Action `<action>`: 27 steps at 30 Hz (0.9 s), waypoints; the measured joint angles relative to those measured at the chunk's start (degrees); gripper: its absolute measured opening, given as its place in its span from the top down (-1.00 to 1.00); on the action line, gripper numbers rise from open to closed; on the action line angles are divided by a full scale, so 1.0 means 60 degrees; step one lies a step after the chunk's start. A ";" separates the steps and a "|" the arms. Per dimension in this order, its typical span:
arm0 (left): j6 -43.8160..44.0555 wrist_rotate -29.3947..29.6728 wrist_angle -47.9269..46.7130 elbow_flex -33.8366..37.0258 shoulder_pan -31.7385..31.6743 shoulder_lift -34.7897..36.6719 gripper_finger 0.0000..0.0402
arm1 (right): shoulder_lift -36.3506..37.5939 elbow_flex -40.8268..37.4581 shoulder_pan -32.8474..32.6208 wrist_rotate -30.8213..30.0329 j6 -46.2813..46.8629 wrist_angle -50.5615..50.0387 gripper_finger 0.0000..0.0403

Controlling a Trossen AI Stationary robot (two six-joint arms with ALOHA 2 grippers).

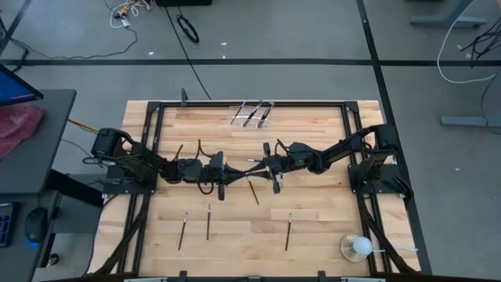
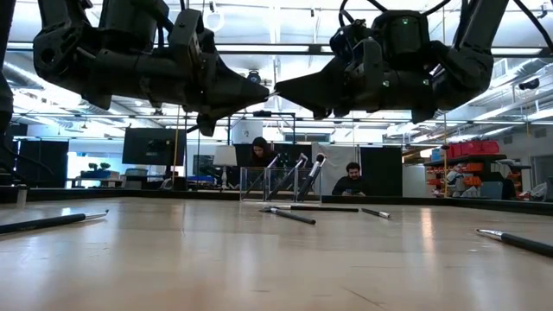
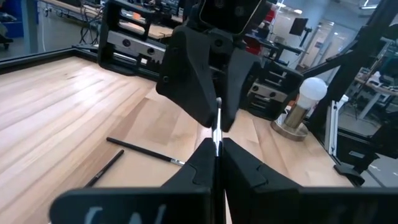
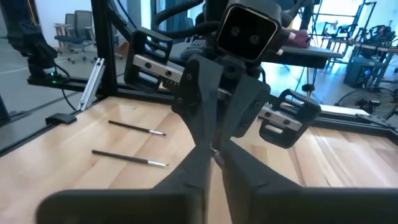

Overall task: Put items in baskets/containers
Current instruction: Put the black eyeshadow brush into the transparent organizer

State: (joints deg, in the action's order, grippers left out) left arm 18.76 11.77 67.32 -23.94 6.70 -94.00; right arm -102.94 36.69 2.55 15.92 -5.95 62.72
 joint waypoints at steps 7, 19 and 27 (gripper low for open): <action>0.0010 0.0114 -0.0024 0.0000 0.0000 0.0000 0.82 | 0.0010 0.0000 0.0000 0.0031 -0.0048 -0.0188 0.96; -0.1067 0.0985 -0.3812 -0.0007 -0.0025 0.1372 0.00 | 0.2441 0.2258 0.0882 -0.2725 -0.0970 -0.8517 0.99; 0.0604 0.2864 -0.8109 -0.0002 -0.0015 0.2749 -0.10 | 0.1635 0.6506 0.2983 -0.2791 -0.2370 -1.2503 1.00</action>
State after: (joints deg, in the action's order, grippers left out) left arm 22.39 28.95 18.67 -23.96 6.61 -77.50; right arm -93.12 75.72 20.45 -0.82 -20.17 -12.29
